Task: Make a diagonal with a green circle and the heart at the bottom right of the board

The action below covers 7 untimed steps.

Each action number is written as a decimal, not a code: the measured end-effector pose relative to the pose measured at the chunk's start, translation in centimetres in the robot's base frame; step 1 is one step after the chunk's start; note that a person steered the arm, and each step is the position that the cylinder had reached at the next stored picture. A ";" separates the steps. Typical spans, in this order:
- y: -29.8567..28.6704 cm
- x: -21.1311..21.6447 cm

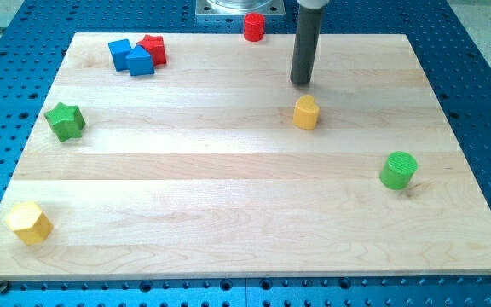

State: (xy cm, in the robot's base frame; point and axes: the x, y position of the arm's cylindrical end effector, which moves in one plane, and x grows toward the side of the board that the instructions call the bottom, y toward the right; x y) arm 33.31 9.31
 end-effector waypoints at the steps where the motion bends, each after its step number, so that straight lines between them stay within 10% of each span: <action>1: 0.6 7.7; 2: 6.0 14.6; 4: 14.5 14.5; 7: 12.6 21.2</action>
State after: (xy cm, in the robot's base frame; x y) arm 54.51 21.90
